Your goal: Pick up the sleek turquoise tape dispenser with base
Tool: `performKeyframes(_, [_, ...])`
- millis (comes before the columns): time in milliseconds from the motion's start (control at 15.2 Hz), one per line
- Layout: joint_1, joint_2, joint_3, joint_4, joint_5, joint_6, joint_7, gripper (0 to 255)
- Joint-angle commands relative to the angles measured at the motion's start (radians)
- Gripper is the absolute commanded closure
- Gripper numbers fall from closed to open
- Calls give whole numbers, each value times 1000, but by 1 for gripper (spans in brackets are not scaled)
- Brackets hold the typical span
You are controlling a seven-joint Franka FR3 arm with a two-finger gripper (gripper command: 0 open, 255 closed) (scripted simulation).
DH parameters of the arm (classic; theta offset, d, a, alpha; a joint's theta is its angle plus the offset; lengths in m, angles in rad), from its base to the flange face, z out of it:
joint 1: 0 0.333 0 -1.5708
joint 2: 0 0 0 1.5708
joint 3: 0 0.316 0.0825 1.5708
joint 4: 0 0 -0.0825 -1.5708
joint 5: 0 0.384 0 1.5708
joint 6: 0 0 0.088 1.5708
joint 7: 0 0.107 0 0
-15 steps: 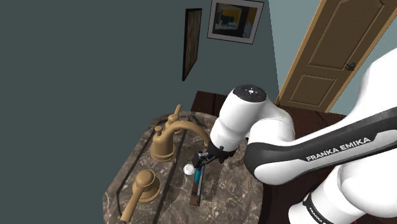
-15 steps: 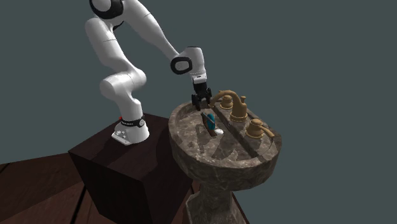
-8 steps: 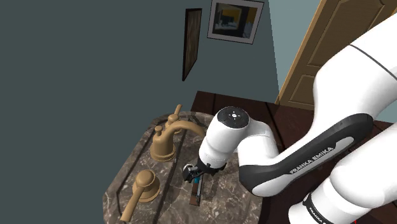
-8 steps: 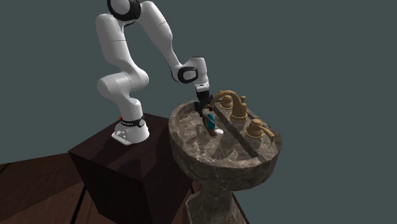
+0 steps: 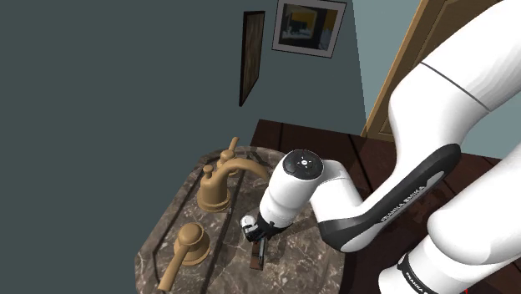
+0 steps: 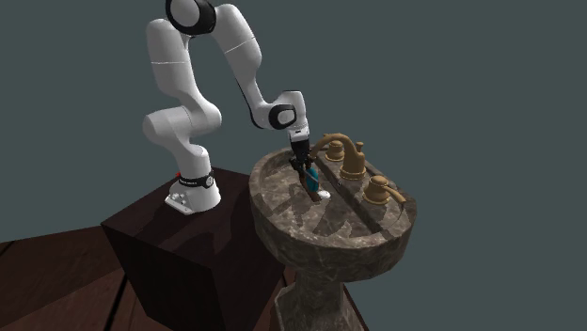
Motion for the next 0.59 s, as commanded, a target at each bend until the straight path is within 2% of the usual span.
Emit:
performKeyframes(0, [-1,1,0,0,-3,0,2,255])
performKeyframes(396, [-3,5,-1,1,-16,1,11,255])
performKeyframes(528, [33,-65,2,-13,184,-7,-137,255])
